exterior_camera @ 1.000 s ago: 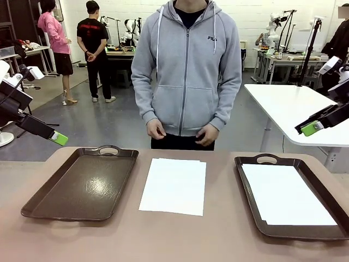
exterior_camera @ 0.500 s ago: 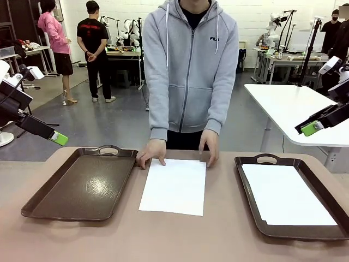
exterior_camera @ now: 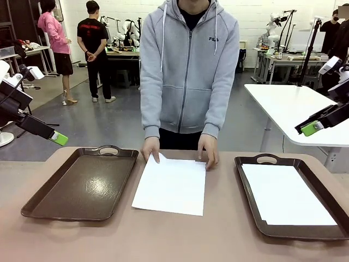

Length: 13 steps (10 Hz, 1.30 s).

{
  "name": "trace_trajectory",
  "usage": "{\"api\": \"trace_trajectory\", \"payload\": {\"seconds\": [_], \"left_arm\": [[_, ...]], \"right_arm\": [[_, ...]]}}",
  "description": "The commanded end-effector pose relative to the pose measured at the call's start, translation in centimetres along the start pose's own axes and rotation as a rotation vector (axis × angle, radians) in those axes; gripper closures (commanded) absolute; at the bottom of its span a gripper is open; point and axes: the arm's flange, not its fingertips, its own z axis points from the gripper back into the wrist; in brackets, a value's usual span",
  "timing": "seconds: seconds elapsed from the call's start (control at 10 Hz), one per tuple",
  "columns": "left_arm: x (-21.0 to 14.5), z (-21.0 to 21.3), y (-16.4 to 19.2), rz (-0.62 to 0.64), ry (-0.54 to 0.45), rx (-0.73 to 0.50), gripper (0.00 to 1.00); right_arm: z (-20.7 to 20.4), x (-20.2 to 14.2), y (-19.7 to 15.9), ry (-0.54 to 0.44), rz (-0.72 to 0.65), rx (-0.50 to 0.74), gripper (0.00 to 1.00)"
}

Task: Sort the A4 documents.
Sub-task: Receive the A4 Paper.

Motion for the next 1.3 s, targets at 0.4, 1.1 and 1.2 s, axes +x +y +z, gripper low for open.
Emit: {"api": "trace_trajectory", "payload": {"seconds": [0.4,1.1,1.2], "left_arm": [[-0.03,0.0,0.04,0.001,-0.004,-0.007,0.0],[-0.03,0.0,0.04,0.001,-0.004,-0.007,0.0],[-0.03,0.0,0.04,0.001,-0.004,-0.007,0.0]], "right_arm": [[0.02,0.08,-0.01,-0.001,0.002,-0.002,0.0],[0.02,0.08,-0.01,-0.001,0.002,-0.002,0.0],[0.02,0.08,-0.01,-0.001,0.002,-0.002,0.0]]}}
